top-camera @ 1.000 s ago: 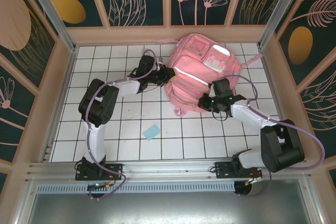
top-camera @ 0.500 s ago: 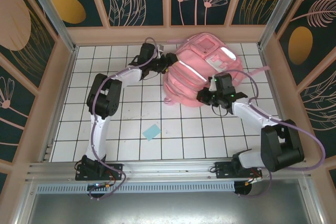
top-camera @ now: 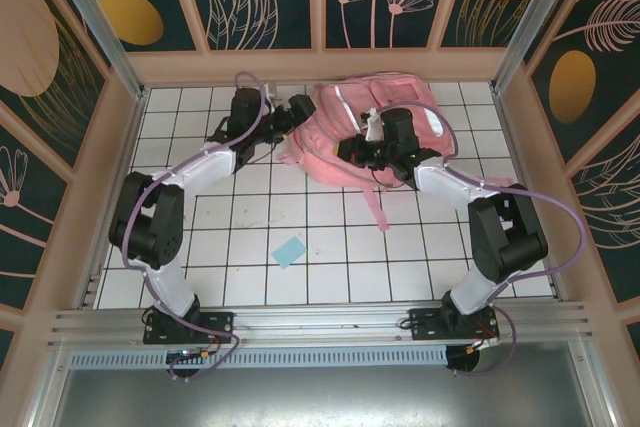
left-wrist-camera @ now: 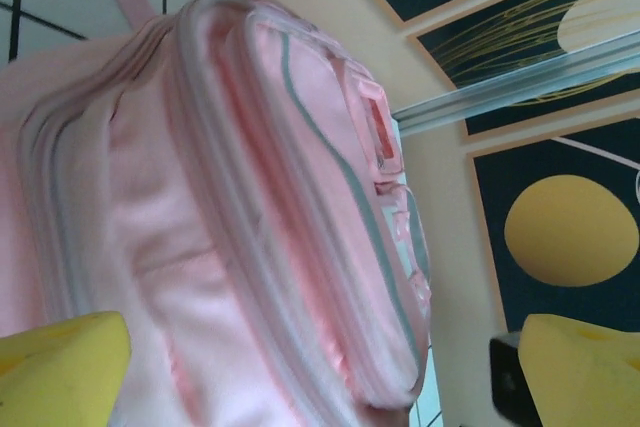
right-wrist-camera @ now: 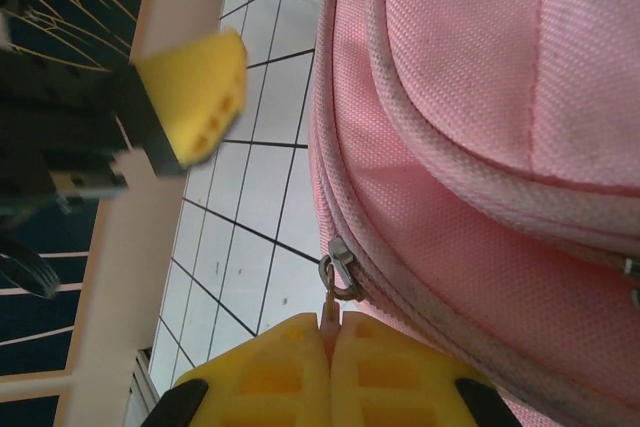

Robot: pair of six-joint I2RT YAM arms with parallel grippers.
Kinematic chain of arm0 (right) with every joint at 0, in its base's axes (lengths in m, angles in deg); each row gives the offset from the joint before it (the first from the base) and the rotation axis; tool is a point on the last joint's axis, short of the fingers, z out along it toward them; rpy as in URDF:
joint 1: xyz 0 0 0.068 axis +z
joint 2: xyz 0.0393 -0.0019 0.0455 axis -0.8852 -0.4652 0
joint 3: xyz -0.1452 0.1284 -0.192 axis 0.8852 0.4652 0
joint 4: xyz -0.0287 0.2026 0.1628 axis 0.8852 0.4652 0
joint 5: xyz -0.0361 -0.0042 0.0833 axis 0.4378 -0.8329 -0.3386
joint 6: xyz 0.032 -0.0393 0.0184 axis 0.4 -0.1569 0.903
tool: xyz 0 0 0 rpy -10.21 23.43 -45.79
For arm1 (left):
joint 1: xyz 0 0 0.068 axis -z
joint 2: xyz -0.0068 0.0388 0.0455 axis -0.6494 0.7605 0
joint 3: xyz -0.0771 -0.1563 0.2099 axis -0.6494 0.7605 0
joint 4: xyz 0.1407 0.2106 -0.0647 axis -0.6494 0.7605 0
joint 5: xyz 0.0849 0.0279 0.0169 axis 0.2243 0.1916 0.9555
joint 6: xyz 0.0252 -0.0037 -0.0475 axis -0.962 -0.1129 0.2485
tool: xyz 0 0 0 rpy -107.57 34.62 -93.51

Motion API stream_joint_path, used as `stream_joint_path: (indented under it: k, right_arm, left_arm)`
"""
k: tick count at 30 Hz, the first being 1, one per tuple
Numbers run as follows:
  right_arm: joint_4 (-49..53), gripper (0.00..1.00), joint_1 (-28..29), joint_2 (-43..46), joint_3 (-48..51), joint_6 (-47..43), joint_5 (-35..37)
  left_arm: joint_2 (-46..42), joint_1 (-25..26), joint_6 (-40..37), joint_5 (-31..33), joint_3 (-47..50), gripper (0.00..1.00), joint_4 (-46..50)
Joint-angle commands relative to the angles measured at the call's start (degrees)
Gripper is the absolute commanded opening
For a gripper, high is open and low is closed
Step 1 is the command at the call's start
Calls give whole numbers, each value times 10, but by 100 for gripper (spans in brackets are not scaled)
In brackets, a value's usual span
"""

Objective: Pack the student bag

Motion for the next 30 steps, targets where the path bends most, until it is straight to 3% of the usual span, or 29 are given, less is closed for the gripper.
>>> stream_joint_path:
  k: [1,5,7,10,13,15,20,24,30]
  right_arm:
    - [-59,0,11,9,-2,1,-39]
    - [-65,0,23,23,20,11,-45]
    - [-61,0,29,34,33,13,-43]
    - [-34,0,32,57,59,13,-43]
    - [55,0,34,83,91,-17,-32]
    - [152,0,34,103,109,-53,29]
    - [356,0,10,135,125,-116,294]
    - [384,0,-46,142,97,-135,432]
    - [347,0,-104,116,37,-187,608]
  left_arm:
    - [14,14,91,-16,67,99,-111]
    - [65,50,109,-23,44,94,-135]
    - [99,62,118,-26,25,84,-149]
    - [138,60,137,-21,17,41,-194]
    - [147,50,130,-15,7,0,-196]
    - [139,42,116,-15,3,0,-186]
    - [103,28,65,-13,0,0,-128]
    - [93,26,53,-30,-2,0,-111]
    - [73,27,48,-35,11,0,-107]
